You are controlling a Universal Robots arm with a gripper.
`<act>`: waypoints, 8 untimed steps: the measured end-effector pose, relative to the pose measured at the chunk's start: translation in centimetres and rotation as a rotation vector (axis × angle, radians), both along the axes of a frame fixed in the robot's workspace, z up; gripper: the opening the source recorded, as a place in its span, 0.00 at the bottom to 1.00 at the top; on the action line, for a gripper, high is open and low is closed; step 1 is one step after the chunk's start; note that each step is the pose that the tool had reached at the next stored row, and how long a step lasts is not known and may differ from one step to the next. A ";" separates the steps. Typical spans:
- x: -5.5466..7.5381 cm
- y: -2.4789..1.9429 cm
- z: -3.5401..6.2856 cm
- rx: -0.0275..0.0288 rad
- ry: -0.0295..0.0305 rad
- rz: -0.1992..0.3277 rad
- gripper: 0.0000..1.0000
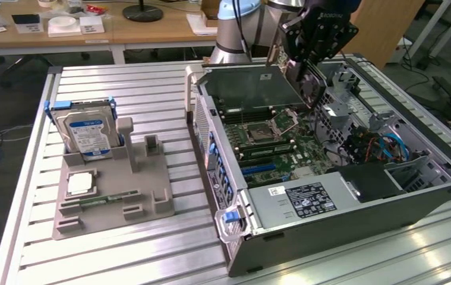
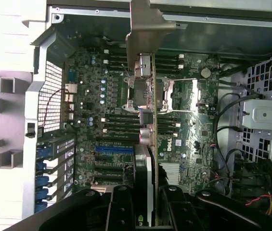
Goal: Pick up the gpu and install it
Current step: 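Pick up the gpu and move the gpu toward the slot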
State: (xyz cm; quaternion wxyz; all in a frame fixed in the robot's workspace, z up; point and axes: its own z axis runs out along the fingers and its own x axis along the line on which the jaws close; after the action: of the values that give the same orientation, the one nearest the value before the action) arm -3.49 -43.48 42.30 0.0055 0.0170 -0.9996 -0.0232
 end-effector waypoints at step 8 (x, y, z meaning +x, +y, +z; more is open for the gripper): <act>0.6 0.00 -0.01 0.0000 -0.0001 0.000 0.28</act>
State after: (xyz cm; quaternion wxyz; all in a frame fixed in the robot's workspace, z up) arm -2.90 -43.48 42.29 0.0055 0.0171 -0.9996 -0.0233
